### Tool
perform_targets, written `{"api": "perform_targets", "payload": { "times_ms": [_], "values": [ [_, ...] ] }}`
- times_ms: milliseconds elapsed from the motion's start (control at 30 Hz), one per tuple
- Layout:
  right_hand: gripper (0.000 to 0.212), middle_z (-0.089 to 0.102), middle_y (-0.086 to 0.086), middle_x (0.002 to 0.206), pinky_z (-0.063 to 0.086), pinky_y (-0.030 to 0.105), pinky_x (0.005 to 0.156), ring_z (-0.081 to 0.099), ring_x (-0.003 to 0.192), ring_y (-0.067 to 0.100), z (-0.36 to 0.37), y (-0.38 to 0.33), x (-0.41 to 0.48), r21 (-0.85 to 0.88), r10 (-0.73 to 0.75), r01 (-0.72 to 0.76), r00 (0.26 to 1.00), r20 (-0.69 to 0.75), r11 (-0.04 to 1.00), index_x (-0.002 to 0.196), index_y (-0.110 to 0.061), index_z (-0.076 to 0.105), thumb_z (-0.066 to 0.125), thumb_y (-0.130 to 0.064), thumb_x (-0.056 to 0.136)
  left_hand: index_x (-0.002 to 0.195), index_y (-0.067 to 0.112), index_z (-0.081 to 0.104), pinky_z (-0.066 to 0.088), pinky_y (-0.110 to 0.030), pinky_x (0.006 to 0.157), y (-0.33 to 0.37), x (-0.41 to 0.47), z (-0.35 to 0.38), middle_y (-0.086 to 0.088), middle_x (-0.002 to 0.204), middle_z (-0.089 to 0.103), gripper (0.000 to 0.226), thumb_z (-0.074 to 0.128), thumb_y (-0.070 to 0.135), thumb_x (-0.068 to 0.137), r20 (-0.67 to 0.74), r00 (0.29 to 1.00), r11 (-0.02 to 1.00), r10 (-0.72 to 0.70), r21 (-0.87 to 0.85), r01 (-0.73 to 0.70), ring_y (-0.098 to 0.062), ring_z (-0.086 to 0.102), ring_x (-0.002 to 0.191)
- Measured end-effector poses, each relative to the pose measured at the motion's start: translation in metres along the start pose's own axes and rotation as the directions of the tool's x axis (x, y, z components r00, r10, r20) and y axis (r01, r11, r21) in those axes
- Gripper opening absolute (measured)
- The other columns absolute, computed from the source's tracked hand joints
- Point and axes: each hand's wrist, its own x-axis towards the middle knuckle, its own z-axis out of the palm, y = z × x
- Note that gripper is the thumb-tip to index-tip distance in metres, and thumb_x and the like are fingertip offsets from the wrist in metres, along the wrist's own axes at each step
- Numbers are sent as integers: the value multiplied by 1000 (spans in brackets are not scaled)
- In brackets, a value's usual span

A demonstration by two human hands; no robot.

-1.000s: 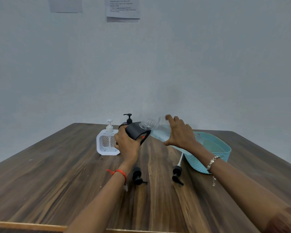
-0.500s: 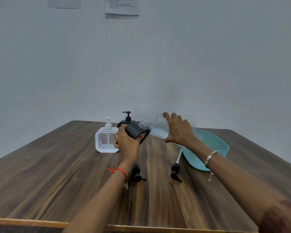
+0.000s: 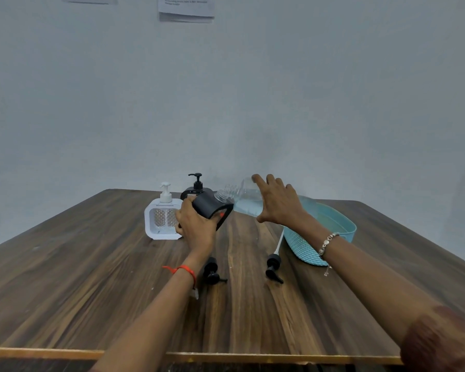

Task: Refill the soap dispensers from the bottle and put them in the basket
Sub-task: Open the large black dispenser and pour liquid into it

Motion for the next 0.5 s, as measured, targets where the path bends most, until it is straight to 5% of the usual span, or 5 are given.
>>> {"api": "perform_targets", "payload": {
  "times_ms": [500],
  "values": [
    [97,46,12,119,42,40,82,49,104,30,-1,0,1,-26,-16,17,1000,8,1000,135,-20,25,81,-33,58,101,12,52,35,-50,89,-1,-3,-1,6,92,45,52,84,17,60,20,999,999,-28,-19,28,-30,47,106]
  ]
}}
